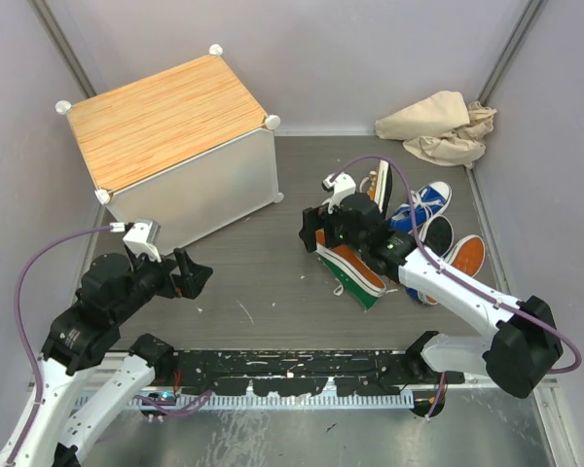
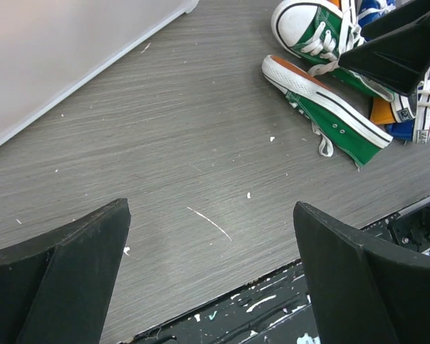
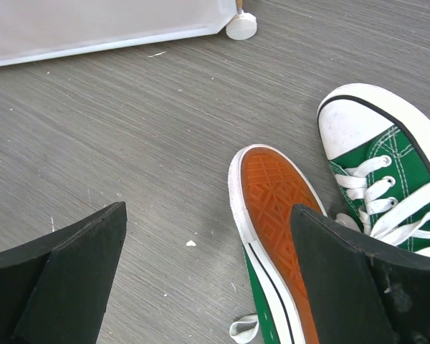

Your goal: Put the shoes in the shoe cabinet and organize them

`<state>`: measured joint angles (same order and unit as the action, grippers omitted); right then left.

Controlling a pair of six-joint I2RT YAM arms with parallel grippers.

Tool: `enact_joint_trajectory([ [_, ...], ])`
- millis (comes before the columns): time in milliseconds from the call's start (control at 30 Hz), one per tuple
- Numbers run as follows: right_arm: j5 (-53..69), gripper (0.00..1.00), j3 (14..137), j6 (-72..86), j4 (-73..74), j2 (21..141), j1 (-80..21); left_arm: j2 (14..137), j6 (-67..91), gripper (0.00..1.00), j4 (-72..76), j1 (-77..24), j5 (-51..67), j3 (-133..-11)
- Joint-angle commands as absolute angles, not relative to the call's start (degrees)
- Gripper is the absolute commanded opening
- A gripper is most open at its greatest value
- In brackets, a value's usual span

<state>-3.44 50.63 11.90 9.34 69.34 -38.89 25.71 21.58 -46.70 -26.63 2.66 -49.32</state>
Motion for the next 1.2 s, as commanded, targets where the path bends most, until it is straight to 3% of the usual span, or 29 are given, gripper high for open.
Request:
enact_joint_trajectory([
  [0,-6.59,1.0,53.61,11.34,8.25,67.16,-39.2,23.96,21.03,0.98,-44.02,-26.73,3.1,-50.08],
  [533,-5.86,1.0,51.53,10.36,8.51,70.12,-39.2,28.03,20.36,0.98,-39.55,-26.76,6.29,-54.31],
  [833,-6.99,1.0,52.07,9.75,8.06,70.02,-38.58,51.25,16.74,0.98,-20.45,-26.72,5.6,-70.83],
  [1000,-6.18,1.0,52.78,9.26,8.09,70.91,-37.38,65.69,15.76,0.99,-15.32,-26.72,7.0,-85.2],
  [1167,-4.7,1.0,53.03,8.93,8.0,71.42,-35.71,76.18,14.25,0.99,-10.78,-26.67,2.37,-91.76],
])
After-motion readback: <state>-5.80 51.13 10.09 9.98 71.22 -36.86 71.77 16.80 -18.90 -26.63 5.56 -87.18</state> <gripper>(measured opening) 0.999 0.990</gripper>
